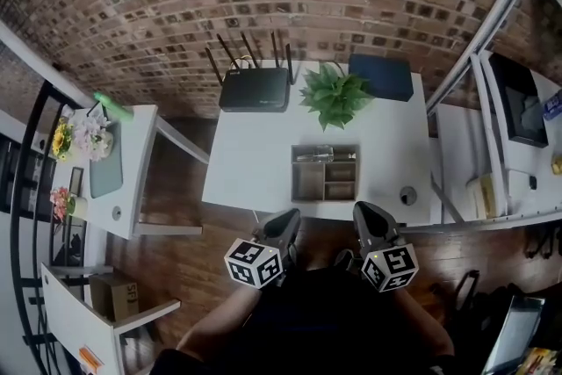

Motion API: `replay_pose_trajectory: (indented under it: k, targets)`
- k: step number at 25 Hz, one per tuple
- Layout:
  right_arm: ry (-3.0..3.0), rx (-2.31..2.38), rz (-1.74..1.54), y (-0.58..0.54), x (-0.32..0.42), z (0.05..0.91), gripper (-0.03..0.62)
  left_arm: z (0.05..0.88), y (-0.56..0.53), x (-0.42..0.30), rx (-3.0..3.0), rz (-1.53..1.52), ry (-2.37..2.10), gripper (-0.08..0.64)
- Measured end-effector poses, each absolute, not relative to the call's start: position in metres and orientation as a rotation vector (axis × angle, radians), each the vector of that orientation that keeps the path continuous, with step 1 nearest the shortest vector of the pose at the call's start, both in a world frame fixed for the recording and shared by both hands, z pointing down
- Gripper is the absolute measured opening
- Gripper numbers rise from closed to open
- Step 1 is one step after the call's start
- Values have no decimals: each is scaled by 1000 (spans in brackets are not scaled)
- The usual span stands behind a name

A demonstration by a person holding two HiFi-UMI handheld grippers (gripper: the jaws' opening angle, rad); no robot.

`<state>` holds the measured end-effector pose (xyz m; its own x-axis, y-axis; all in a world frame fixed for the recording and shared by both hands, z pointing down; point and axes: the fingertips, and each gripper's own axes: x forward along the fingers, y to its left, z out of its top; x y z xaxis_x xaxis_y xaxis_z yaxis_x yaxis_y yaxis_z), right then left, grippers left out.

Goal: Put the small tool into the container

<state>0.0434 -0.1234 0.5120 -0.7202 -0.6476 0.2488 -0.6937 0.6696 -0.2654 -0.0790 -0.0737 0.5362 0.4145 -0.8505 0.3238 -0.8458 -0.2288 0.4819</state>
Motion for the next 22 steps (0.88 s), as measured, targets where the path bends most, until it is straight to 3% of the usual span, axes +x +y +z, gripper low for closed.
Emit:
replay_pose_trajectory:
  k: [22]
  targets:
    - [-2745, 1140, 522, -125, 39, 511, 11, 532, -81, -77, 2088, -29, -1376, 5]
